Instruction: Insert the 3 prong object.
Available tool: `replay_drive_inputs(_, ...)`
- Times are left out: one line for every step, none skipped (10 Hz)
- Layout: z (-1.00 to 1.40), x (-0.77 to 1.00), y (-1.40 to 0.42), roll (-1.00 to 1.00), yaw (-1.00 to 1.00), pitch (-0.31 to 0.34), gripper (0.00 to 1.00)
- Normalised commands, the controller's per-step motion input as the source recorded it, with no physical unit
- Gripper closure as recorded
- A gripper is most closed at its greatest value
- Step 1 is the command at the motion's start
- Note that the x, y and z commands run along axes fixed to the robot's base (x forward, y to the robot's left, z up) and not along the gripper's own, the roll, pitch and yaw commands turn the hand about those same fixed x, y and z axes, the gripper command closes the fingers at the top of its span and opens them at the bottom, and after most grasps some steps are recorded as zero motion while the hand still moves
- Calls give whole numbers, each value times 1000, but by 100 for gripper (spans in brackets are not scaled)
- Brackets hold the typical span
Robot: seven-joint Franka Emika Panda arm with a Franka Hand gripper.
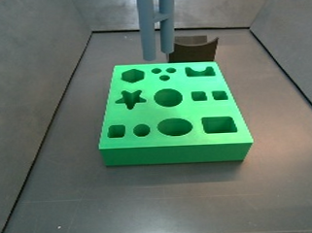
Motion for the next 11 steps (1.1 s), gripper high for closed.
replay_drive_inputs(-803,120,251,0,783,-30,100)
replay_drive_inputs(-791,209,297,0,686,-33,100)
replay_drive_inputs(-783,214,297,3,683,-30,100)
replay_drive_inputs(-737,123,477,0,594,-61,100)
replay_drive_inputs(-583,0,694,0,457,-56,100)
replay_drive_inputs(-483,71,611,0,486,-39,100)
replay_drive_inputs(-303,111,500,-117,423,-11,100)
replay_drive_inputs(-223,140,469,-151,391,0,100)
replay_drive_inputs(-249,229,426,-73,417,0,100)
replay_drive_inputs(-274,171,480,-3,431,0,100)
replay_drive_inputs(-283,140,240,0,423,0,100)
